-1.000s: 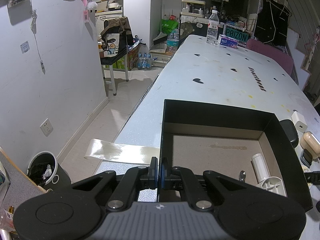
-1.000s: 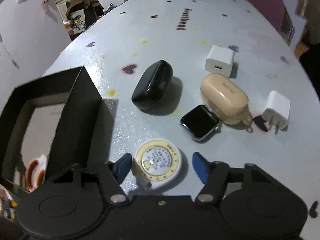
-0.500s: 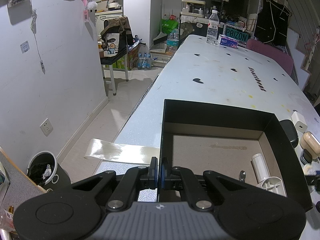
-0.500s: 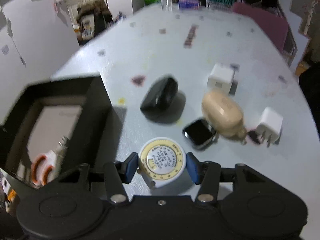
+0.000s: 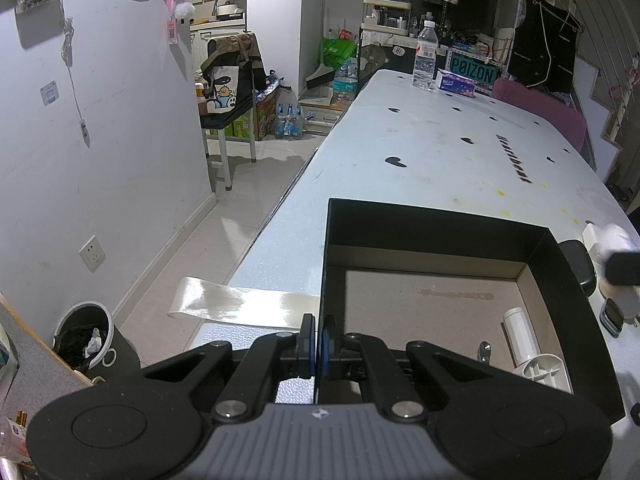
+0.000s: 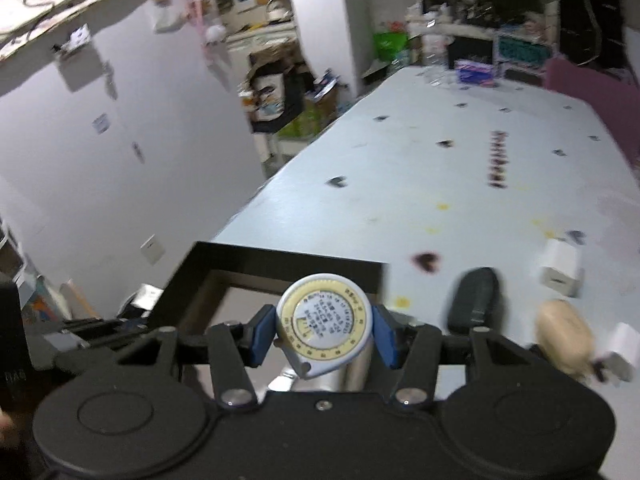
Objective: Organize rigid objects
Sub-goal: 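Carry the tape measure into the black box and open the right gripper, then move the right gripper to the beige earbud case and grasp it, then carry the beige earbud case into the black box and release it, then move the right gripper to the white charger and grasp it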
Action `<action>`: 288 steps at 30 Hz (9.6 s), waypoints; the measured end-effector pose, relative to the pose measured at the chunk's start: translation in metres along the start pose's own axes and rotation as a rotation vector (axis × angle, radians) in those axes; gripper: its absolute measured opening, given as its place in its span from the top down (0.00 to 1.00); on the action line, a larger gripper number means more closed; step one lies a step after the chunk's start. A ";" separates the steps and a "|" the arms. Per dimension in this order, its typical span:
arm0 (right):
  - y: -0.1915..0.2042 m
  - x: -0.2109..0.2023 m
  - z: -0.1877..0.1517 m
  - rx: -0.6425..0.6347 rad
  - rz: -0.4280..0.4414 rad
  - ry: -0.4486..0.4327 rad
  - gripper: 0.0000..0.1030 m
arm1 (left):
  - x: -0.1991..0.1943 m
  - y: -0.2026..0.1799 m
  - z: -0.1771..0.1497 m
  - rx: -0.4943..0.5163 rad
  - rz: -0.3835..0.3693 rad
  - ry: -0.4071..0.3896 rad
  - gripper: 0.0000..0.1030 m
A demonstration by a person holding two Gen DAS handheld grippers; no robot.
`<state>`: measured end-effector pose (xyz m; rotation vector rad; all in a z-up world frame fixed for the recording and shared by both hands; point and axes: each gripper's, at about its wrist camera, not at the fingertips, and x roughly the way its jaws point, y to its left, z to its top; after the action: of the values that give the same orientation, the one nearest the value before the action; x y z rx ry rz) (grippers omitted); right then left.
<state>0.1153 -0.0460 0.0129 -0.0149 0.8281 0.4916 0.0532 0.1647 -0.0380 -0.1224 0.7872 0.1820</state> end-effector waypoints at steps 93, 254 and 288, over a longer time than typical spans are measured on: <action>-0.139 -0.057 -0.023 0.224 -0.316 -0.200 0.00 | 0.003 -0.005 -0.002 0.041 0.003 -0.009 0.98; -0.134 -0.027 0.019 0.186 -0.288 -0.166 0.00 | 0.001 -0.007 -0.007 0.063 -0.008 -0.012 0.98; -0.260 0.016 -0.028 0.563 -0.543 0.156 0.57 | 0.001 -0.007 -0.006 0.063 -0.008 -0.011 0.98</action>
<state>0.2156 -0.2762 -0.0633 0.2386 1.0468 -0.2652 0.0508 0.1565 -0.0427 -0.0645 0.7803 0.1501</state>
